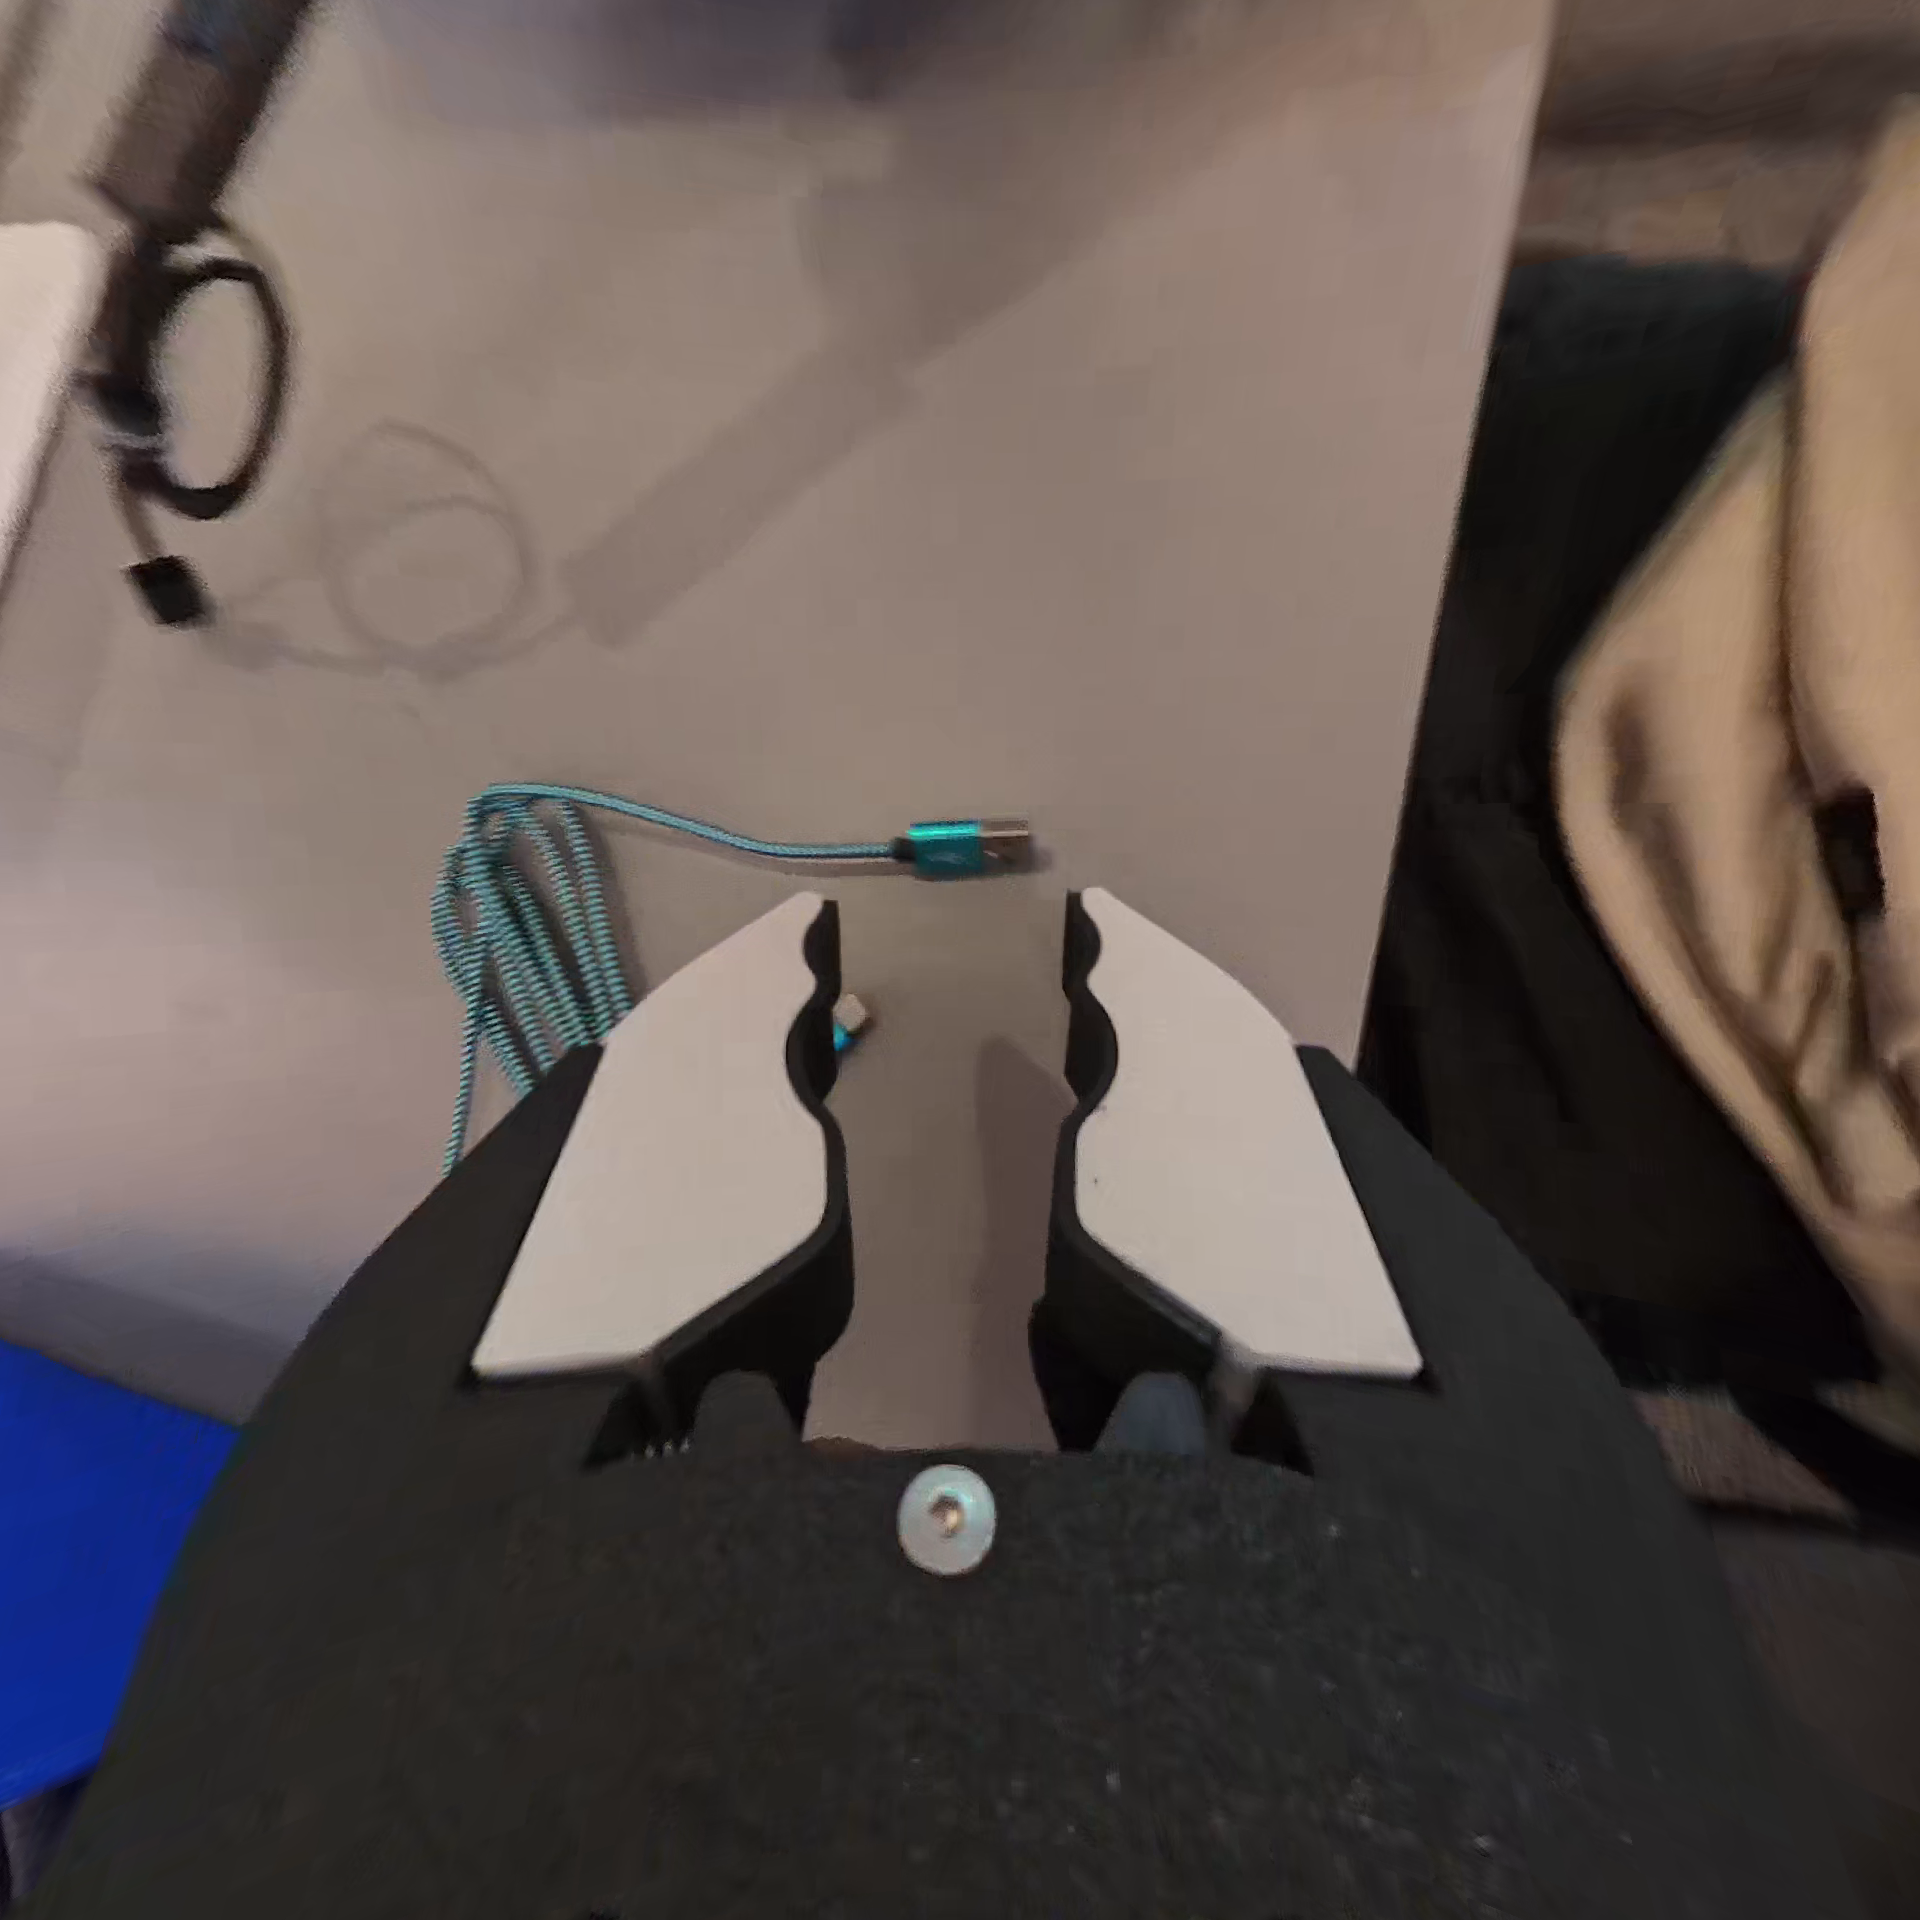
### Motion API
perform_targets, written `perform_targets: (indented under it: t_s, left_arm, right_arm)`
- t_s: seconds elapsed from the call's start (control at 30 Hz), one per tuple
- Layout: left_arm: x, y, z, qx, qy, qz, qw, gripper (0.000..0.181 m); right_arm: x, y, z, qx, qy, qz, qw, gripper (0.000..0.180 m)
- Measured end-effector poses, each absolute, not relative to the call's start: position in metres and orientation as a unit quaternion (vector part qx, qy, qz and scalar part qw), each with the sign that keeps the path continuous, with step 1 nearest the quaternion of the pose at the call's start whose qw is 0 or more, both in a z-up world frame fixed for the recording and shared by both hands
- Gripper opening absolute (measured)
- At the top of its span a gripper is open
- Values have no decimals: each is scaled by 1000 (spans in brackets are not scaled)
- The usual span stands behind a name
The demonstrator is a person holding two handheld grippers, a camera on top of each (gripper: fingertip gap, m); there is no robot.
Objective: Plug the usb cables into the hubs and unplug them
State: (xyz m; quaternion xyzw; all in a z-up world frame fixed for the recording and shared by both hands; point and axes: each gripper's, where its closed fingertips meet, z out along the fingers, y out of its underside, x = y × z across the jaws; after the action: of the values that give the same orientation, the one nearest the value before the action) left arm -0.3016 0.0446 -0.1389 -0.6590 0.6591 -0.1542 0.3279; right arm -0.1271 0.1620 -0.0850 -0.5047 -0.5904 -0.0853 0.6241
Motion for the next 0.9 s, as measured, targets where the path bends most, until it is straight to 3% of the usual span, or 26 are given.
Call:
perform_targets:
  t_s: [0.17,0.5,0.63,0.77,0.8,0.83,0.9]
  left_arm:
    - [-293,37,-161,-606,753,-151,206,41]
    - [-274,64,-179,-541,816,-166,115,36]
    - [-281,59,-183,-538,817,-194,65,17]
    - [-289,59,-186,-546,813,-200,44,16]
    - [-289,57,-186,-549,809,-205,41,16]
    - [-289,56,-186,-551,807,-209,40,0]
    - [-280,58,-183,-558,797,-218,75,0]
  right_arm:
    - [-132,160,-90,-504,-600,-80,617,11]
    - [-129,162,-89,-513,-594,-71,615,11]
    - [-130,161,-90,-515,-595,-67,613,11]
    - [-129,161,-90,-517,-594,-65,612,11]
    - [-129,161,-90,-518,-594,-64,612,11]
    - [-129,161,-89,-518,-593,-64,613,11]
    - [-128,162,-89,-519,-592,-64,614,11]
